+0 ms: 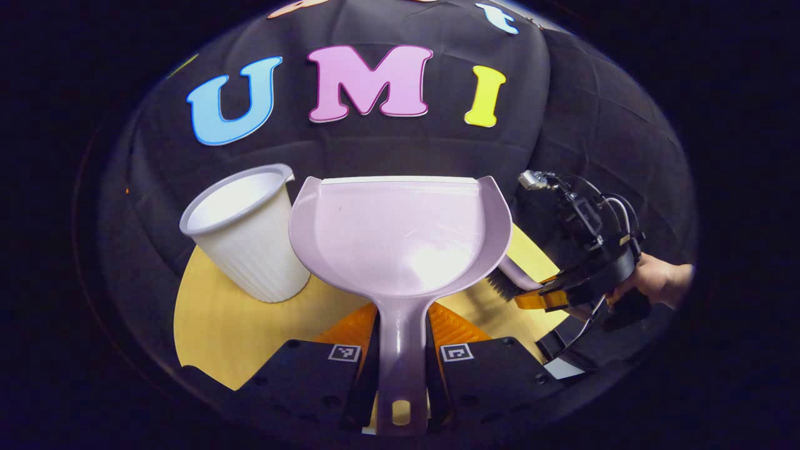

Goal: Pick up the small broom and dustpan from the desktop, sweep the trash into the dustpan with the broom, and then empty the trash into the garbage bin.

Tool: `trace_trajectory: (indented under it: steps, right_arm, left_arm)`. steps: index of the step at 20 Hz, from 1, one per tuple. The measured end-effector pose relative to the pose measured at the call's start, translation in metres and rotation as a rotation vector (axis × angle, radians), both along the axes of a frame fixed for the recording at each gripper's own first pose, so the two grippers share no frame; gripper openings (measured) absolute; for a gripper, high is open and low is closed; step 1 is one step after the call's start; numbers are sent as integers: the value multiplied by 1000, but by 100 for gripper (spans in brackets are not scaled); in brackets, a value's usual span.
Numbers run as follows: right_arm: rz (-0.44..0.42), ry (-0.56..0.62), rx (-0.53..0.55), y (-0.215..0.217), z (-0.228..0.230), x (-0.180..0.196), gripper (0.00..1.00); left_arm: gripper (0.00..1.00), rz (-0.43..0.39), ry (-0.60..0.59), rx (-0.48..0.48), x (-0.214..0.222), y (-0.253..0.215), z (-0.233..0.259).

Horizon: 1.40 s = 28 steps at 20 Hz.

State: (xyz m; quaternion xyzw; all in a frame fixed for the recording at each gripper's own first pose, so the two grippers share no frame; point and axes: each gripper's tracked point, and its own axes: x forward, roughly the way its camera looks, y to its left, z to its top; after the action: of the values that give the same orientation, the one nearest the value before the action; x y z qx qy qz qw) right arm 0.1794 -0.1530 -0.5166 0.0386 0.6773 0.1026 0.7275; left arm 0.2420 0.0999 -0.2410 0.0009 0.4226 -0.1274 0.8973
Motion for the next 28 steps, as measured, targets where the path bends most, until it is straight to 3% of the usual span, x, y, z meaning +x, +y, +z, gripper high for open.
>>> trace_trajectory:
  steps: [2, 5, 9, 16, 18, 19, 22, 24, 25, 26, 27, 28]
  right_arm:
    - [32, 21, -19, -2, -24, 10, 27]
    - [86, 38, -57, 3, -42, 6, 28]
    - [113, 61, -92, 4, -51, 6, 28]
    - [30, 73, -87, 10, -51, 20, 27]
    - [40, 90, -92, 10, -52, 18, 22]
    - [44, 105, -87, 11, -49, 17, 28]
    - [54, 116, -75, 13, -48, 20, 29]
    - [60, 108, -78, 15, -49, 17, 48]
    - [76, 96, -85, 15, -49, 18, 67]
    - [93, 88, -91, 13, -46, 17, 86]
    - [102, 68, -94, 12, -41, 17, 99]
    - [107, 38, -94, 9, -34, 21, 99]
  left_arm:
    - [30, 86, 100, 56, -5, 14, -52]
    - [30, 139, 216, 17, -10, 7, -100]
    - [30, 165, 265, 28, -11, 12, -107]
    - [29, 204, 349, 9, -17, 11, -108]
    - [32, 183, 344, 28, -15, 11, -107]
    - [31, 175, 353, 43, -16, 13, -105]
    - [32, 160, 340, 37, -16, 13, -106]
    - [35, 148, 332, 28, -16, 9, -105]
    - [60, 141, 324, 22, -17, 8, -101]
    - [66, 133, 309, 27, -19, 10, -92]
    - [72, 135, 279, 44, -17, 15, -83]
    - [74, 141, 240, 58, -16, 21, -68]
